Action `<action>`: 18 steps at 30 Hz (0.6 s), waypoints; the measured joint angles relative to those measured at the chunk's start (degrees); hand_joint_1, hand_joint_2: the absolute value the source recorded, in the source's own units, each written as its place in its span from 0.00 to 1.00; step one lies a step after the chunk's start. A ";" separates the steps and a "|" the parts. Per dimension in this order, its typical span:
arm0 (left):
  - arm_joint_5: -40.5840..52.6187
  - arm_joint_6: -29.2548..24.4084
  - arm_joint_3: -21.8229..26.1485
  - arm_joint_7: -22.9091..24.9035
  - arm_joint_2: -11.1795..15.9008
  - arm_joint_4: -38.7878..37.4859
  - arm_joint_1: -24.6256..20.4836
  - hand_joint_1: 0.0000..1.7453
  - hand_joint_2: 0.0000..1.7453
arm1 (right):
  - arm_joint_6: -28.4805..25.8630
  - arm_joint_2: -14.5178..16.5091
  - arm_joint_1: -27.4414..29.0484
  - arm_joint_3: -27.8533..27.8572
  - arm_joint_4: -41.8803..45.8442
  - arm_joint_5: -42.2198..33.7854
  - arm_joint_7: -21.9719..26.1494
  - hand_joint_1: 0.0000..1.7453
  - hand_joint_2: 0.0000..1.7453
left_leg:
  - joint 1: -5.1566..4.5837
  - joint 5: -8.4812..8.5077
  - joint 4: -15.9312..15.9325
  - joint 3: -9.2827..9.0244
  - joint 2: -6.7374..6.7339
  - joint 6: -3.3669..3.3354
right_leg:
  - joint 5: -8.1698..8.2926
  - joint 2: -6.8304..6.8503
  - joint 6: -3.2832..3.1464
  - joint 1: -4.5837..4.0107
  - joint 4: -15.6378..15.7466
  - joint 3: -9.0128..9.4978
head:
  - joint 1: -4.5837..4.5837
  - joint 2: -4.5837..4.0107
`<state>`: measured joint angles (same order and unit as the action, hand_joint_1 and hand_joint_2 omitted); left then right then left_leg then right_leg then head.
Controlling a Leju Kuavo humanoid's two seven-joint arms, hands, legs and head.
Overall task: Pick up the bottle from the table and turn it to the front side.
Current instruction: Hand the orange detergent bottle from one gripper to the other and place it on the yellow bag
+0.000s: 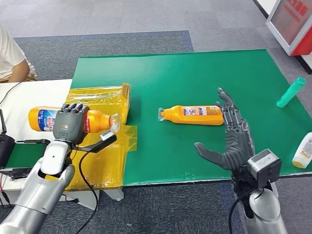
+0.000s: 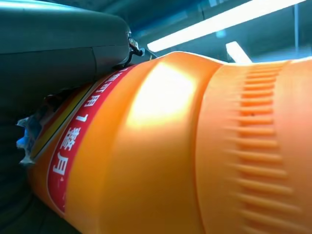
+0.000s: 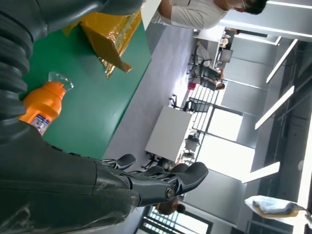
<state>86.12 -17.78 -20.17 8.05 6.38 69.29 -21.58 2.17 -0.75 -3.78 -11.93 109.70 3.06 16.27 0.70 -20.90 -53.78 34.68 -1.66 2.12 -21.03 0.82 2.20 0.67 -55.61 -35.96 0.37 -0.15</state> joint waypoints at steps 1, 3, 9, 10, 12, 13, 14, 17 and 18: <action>0.07 0.75 -0.03 0.00 -0.09 -1.87 -0.37 1.00 1.00 | 0.22 -0.09 0.07 0.02 0.57 0.18 -0.02 0.00 1.00 | 0.00 0.00 0.00 0.00 0.00 0.00 | 0.00 0.00 0.00 0.00 0.00 0.00 | 0.00 0.00; -0.03 2.07 -0.08 -0.01 -0.35 -5.12 -0.98 1.00 1.00 | 0.57 -0.20 0.09 0.02 1.43 0.48 -0.05 0.00 1.00 | 0.00 0.00 0.00 0.01 0.00 0.00 | 0.00 0.01 0.00 0.00 0.00 0.00 | 0.00 0.00; -0.86 2.96 -0.25 -0.79 -1.19 -11.19 -2.47 1.00 1.00 | 1.02 -0.29 -0.04 -0.03 3.27 0.80 -0.05 0.00 1.00 | 0.00 0.00 0.00 0.02 0.00 0.00 | 0.00 0.00 0.00 0.00 0.00 0.00 | -0.01 0.00; -1.20 2.87 -0.28 -1.22 -1.30 -11.75 -2.63 1.00 1.00 | 1.11 -0.32 -0.09 -0.09 3.47 0.89 -0.05 0.00 1.00 | 0.00 0.00 0.00 0.02 0.00 0.00 | 0.00 0.00 0.00 0.00 0.00 0.00 | -0.01 0.00; -2.25 2.38 -0.36 -2.51 -1.48 -12.53 -2.80 1.00 1.00 | 1.35 -0.40 -0.19 -0.37 3.73 1.17 -0.09 0.00 1.00 | 0.00 0.00 0.00 0.02 0.00 0.00 | 0.00 0.00 0.00 0.00 0.00 0.00 | 0.00 0.00; -2.99 1.96 -0.39 -3.25 -1.54 -12.86 -2.85 1.00 1.00 | 1.49 -0.46 -0.22 -0.56 3.80 1.41 -0.19 0.00 1.00 | 0.00 0.00 0.00 0.02 0.00 0.00 | 0.00 0.00 0.00 0.00 0.00 0.00 | -0.01 0.00; -3.70 1.44 -0.41 -3.91 -1.56 -13.17 -2.92 1.00 1.00 | 1.62 -0.57 -0.23 -0.80 3.84 1.74 -0.32 0.00 1.00 | 0.00 0.00 0.00 0.02 0.00 0.00 | -0.01 0.01 0.00 0.00 0.00 0.00 | -0.01 0.00; -5.23 -0.25 -0.44 -4.96 -1.61 -14.17 -3.18 1.00 1.00 | 1.90 -1.09 -0.12 -1.73 3.91 2.97 -0.57 0.00 1.00 | 0.00 0.00 0.00 0.03 0.00 0.00 | -0.01 0.01 0.00 0.00 0.00 0.00 | 0.00 0.00; -5.46 -0.63 -0.44 -5.07 -1.62 -14.45 -3.24 1.00 1.00 | 1.94 -1.27 -0.03 -2.00 3.93 3.33 -0.56 0.00 1.00 | 0.00 -0.01 0.00 0.02 0.00 0.00 | -0.01 0.01 0.00 0.00 0.00 0.00 | 0.00 0.00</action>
<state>80.66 -18.41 -20.61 2.99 4.76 54.84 -24.82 4.10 -2.02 -3.81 -13.94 113.63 6.39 15.71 0.69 -20.90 -53.79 34.70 -1.66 2.12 -21.03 0.83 2.21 0.67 -55.61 -35.96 0.37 -0.15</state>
